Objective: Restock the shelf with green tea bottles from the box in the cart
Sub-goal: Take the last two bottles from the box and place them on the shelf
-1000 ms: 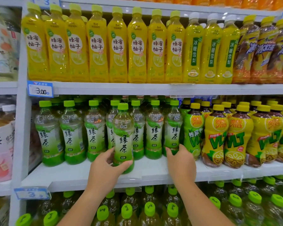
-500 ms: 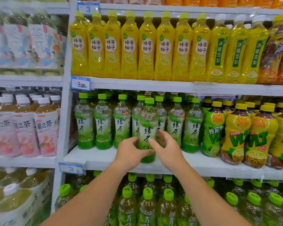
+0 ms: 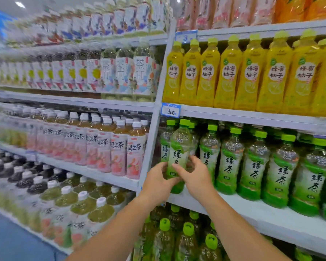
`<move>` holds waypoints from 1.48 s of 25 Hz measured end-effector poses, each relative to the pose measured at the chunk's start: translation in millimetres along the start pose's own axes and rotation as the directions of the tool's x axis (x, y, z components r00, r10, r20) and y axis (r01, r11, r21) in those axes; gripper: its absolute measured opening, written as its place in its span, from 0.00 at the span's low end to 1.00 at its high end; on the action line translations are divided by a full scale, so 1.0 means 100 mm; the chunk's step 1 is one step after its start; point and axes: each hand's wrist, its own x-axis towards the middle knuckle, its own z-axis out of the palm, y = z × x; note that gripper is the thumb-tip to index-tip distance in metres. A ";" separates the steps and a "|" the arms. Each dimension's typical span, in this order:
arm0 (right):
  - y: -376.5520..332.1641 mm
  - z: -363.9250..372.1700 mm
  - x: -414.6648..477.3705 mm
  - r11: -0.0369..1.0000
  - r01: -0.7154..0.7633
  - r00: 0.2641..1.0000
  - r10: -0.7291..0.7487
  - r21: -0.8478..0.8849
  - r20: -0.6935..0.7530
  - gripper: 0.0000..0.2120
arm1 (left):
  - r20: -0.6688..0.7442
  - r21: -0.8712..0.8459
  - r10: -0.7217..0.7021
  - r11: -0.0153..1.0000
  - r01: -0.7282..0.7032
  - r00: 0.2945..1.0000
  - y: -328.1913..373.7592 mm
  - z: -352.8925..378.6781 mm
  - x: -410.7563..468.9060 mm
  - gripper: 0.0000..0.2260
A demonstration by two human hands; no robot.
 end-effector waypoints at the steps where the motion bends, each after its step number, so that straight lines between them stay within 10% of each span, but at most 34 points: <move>1: -0.01 0.12 0.03 1.000 -0.003 1.000 0.003 0.009 0.018 0.26 | 0.009 0.026 0.004 1.000 -0.004 1.000 -0.04 -0.09 0.02 0.27; 20: 0.34 0.62 0.13 0.994 -0.104 0.994 0.105 0.028 -0.023 0.21 | -0.001 0.528 0.160 0.838 -0.136 0.987 -0.43 -0.31 0.21 0.22; 37: 0.38 0.54 0.14 0.984 -0.145 0.989 0.144 0.098 0.018 0.20 | -0.127 0.466 0.188 0.878 -0.108 0.974 -0.56 -0.32 0.20 0.25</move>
